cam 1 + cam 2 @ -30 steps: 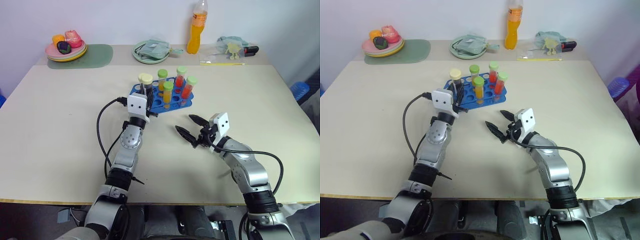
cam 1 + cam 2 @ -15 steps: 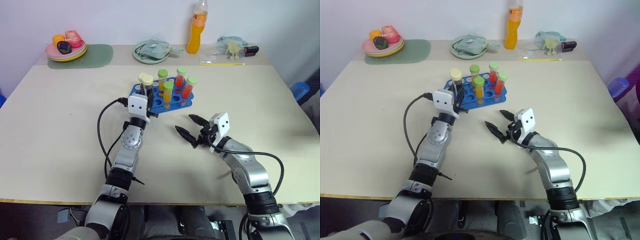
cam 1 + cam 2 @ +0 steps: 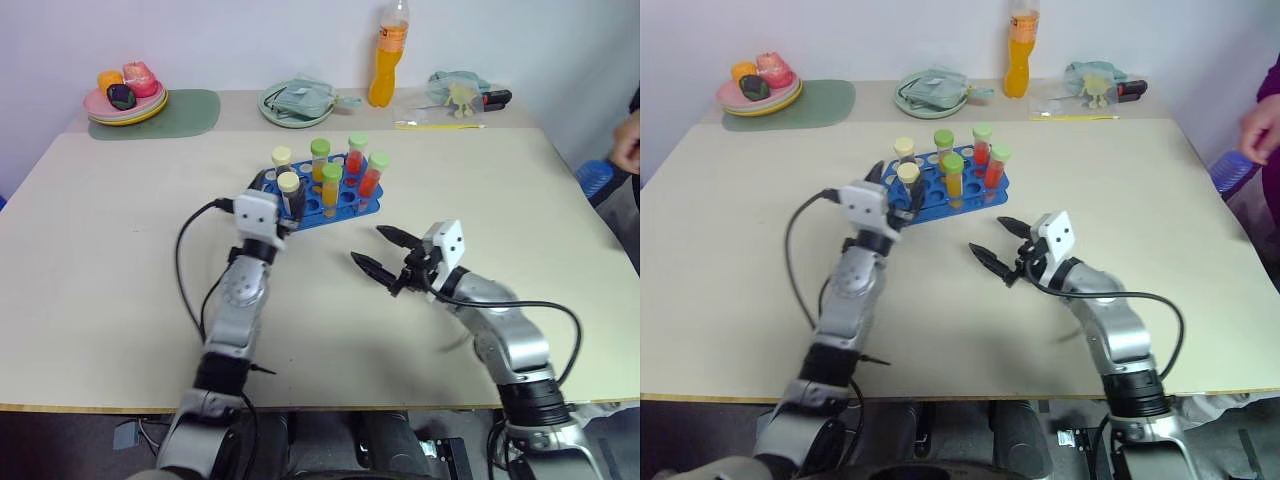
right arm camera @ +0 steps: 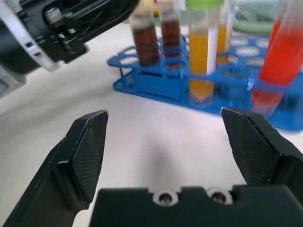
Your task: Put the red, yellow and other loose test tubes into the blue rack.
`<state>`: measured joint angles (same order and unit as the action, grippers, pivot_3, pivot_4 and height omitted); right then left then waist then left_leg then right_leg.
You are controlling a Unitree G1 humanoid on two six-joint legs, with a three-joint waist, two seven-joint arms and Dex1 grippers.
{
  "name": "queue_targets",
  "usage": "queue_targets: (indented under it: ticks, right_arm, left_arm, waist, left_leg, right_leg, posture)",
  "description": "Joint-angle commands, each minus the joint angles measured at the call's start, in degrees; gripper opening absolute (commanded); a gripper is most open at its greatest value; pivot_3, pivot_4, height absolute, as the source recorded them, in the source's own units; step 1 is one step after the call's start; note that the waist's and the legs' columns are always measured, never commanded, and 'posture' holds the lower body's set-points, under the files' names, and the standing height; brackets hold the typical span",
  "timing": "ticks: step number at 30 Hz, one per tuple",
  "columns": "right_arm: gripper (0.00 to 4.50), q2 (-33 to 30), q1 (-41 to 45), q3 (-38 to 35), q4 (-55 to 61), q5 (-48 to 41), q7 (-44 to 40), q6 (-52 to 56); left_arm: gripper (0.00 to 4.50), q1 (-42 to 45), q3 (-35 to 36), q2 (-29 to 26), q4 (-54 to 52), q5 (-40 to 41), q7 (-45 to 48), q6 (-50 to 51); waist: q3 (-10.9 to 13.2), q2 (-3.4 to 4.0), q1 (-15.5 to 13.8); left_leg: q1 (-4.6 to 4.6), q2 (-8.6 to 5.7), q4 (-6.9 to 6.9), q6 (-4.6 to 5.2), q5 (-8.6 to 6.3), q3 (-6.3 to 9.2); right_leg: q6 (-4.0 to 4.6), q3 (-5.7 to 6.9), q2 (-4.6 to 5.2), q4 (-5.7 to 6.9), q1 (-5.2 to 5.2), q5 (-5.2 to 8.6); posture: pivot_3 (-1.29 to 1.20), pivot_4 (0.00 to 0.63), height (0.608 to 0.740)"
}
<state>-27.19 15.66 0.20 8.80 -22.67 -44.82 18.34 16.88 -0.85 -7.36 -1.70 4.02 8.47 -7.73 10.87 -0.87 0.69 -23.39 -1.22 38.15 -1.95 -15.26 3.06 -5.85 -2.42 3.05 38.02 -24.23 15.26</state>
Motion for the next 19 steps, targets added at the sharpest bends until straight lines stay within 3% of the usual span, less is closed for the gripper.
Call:
queue_targets:
  ticks: [1, 4, 8, 12, 19]
  right_arm:
    - [4.22, -7.3, 0.7, -4.9, 1.7, -3.2, -7.1, 0.6]
    - [4.22, -12.1, 1.6, -8.0, -3.1, -4.0, -10.1, 0.5]
    - [4.22, -15.1, 3.6, -11.1, -9.7, -4.1, -12.3, -0.1]
    - [4.22, -16.3, 5.0, -12.1, -14.6, -3.5, -13.8, -1.3]
    - [4.22, -17.0, 6.0, -11.3, -16.0, -2.7, -14.9, -1.2]
  left_arm:
    - [3.67, -12.2, 8.1, -11.1, -17.1, 10.7, 10.9, 9.6]
    - [3.67, -22.3, 15.5, -19.2, -22.9, 16.7, 16.4, 13.9]
    - [3.67, -31.8, 23.7, -24.2, -24.7, 21.8, 21.8, 16.3]
    - [3.67, -35.7, 26.4, -25.7, -25.0, 22.8, 23.8, 17.1]
    - [3.67, -35.9, 25.9, -24.6, -26.9, 22.3, 22.6, 19.1]
  waist:
    - [0.0, 0.03, 0.4]
    - [0.0, 0.08, 0.3]
    - [0.0, 0.06, -0.5]
    - [0.0, 0.13, -0.6]
    - [0.0, 0.14, -0.1]
  left_leg:
    - [0.01, 0.01, -0.01, 0.0, 0.0, 0.01]
    - [0.07, 0.15, -0.08, 0.03, -0.02, -0.05]
    - [0.25, 0.13, 0.06, 0.03, -0.02, 0.09]
    - [1.01, 0.15, -0.12, 0.15, -0.1, 0.07]
    - [1.0, 0.14, -0.14, 0.27, -0.18, 0.03]
  right_leg:
    - [0.0, 0.0, -0.01, 0.0, 0.0, 0.0]
    - [0.09, -0.08, -0.12, -0.03, 0.0, 0.05]
    - [0.11, 0.09, -0.05, -0.16, 0.48, 0.06]
    - [0.35, 0.11, -0.04, -0.73, 1.42, 0.2]
    - [0.25, 0.1, 0.19, -0.82, 1.45, 0.14]
  posture:
    - [0.0, 0.15, 0.729]
    - [0.0, 0.15, 0.729]
    - [0.0, 0.15, 0.729]
    - [0.0, 0.15, 0.729]
    - [0.0, 0.15, 0.729]
